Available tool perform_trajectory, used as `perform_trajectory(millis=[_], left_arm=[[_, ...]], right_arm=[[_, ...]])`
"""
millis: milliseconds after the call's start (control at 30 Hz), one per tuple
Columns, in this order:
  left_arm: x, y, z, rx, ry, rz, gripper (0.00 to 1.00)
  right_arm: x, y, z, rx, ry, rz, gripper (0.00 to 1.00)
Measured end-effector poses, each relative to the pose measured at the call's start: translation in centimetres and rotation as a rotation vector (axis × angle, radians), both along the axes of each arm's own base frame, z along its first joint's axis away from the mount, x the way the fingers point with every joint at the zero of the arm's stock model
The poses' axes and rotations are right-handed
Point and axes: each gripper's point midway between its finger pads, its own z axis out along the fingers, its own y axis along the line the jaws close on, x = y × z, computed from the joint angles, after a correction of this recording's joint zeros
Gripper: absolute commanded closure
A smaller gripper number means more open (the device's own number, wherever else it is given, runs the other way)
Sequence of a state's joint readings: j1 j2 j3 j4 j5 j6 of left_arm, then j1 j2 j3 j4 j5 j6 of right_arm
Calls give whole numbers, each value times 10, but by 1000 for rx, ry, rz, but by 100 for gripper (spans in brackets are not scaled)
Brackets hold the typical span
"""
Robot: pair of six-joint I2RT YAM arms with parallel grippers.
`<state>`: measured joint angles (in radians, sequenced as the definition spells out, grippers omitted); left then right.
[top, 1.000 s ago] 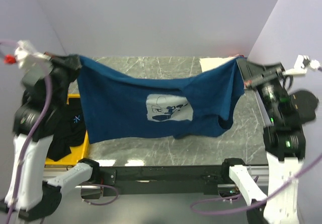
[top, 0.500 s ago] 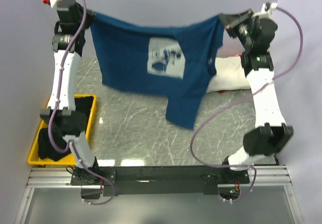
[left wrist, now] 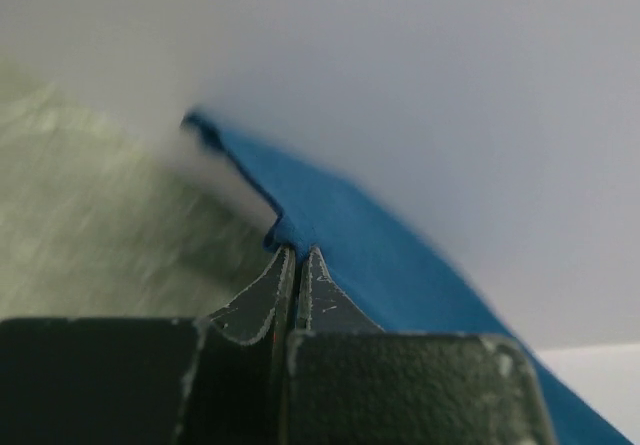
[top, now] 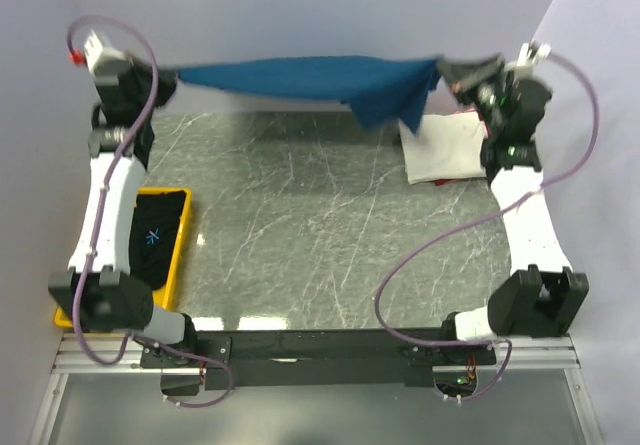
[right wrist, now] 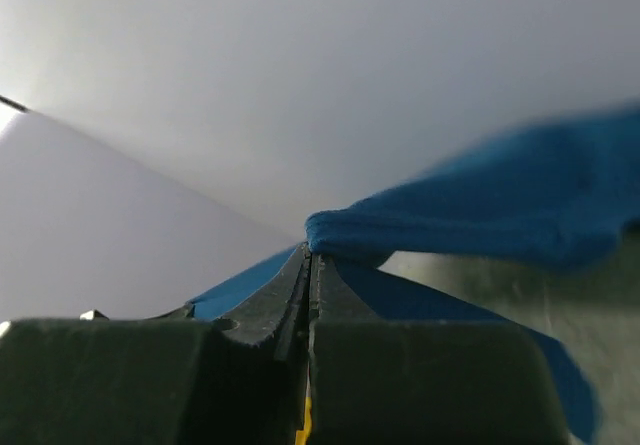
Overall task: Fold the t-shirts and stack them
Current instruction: Flatten the tshirt out
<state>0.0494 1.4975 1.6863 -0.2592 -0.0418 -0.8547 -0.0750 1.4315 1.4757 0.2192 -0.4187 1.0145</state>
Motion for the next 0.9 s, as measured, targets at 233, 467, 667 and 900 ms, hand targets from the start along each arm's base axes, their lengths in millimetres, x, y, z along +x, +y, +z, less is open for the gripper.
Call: perform_trajectory(millis=[233,467,667,900], left_arm=[[-62,-11,-191,-104,352,-2,100],[-149,-34,-358,-164,721,3,100],[-173,-51,-380,-151,754,-21,99],[-174,-57,-360,-143,657,-27,99]], right_arm=[[-50,-13,-197,12,402,-31,100],[-105,-32,-356,-48,764,-80,77],[-127,-42,-400,-126,877,-77,39],[-162,-49,-398,-212,848,-147,39]])
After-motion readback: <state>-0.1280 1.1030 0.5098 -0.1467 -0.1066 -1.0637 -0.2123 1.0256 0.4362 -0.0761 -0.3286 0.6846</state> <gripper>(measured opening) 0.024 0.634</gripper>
